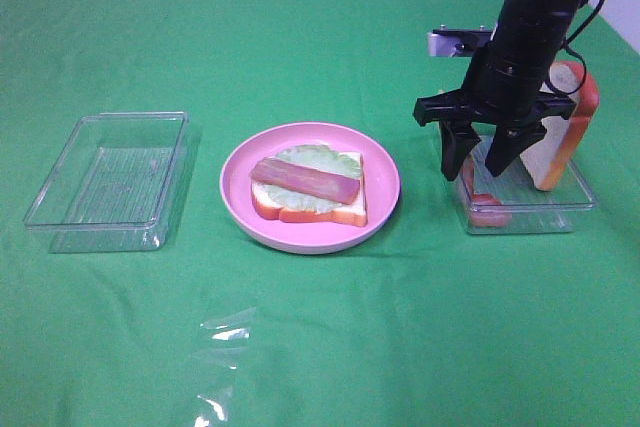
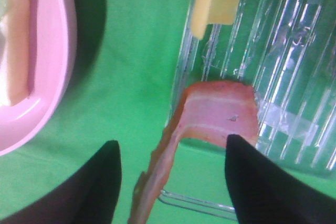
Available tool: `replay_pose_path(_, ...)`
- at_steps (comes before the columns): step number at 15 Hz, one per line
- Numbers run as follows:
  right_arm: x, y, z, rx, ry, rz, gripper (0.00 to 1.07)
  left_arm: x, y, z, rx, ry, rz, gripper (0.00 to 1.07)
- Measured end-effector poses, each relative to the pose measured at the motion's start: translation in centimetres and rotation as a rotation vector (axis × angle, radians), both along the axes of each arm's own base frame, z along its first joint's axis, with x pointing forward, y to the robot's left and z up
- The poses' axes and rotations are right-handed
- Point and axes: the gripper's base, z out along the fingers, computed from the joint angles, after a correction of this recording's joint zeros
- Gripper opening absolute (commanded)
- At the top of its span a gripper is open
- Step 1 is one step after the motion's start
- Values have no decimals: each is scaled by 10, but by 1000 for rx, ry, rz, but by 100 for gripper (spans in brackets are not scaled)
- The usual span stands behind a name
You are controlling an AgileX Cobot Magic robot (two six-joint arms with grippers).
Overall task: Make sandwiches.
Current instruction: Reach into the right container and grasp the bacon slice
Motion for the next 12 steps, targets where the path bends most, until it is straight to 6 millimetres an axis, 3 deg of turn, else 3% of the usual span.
replay_pose_path(3,-2,0,0,-2,18,1,49,0,0,0,0,0,0,101)
replay_pose_path(6,-2,0,0,5,25,-2,22,0,0,0,-8,0,4,101)
replay_pose_path(12,-2,1,0,13,29,-22,19,0,0,0,-8,0,4,101)
